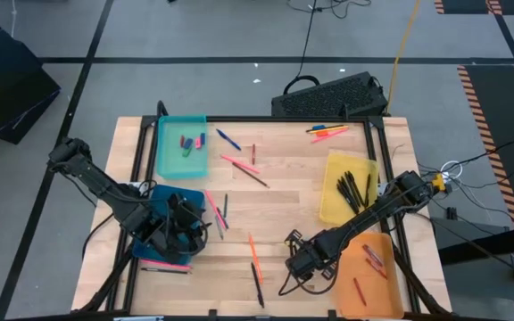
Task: Sort crayons/erasers/pens/pencils in bins
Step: Put the blue colored pencil into the blue bin, then put the orange colored pencil into the blue bin
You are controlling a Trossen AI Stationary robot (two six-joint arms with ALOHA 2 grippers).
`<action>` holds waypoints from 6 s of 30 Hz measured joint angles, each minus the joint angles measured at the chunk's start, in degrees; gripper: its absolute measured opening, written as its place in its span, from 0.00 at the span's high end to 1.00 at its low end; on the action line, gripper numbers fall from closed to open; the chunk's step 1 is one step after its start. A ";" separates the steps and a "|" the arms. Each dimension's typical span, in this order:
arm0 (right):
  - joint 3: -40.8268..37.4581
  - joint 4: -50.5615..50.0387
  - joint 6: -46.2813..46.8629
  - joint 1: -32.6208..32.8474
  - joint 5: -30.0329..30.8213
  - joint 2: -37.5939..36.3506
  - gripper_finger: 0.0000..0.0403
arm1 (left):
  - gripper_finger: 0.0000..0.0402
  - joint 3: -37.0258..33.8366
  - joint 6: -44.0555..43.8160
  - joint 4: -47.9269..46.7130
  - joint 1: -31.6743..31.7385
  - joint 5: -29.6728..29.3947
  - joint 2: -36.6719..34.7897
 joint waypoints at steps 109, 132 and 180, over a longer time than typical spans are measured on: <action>-0.02 40.33 -1.04 2.40 35.43 -12.61 0.42 | 0.96 7.92 -20.08 -30.09 -1.84 22.95 -3.93; -0.07 35.82 8.55 2.78 34.12 -12.47 0.38 | 0.96 -0.52 -47.36 -34.40 -18.87 29.86 -1.27; 17.15 11.50 -26.91 -16.09 -19.61 13.44 0.83 | 0.44 -9.33 -28.47 -23.24 -3.54 15.94 -9.46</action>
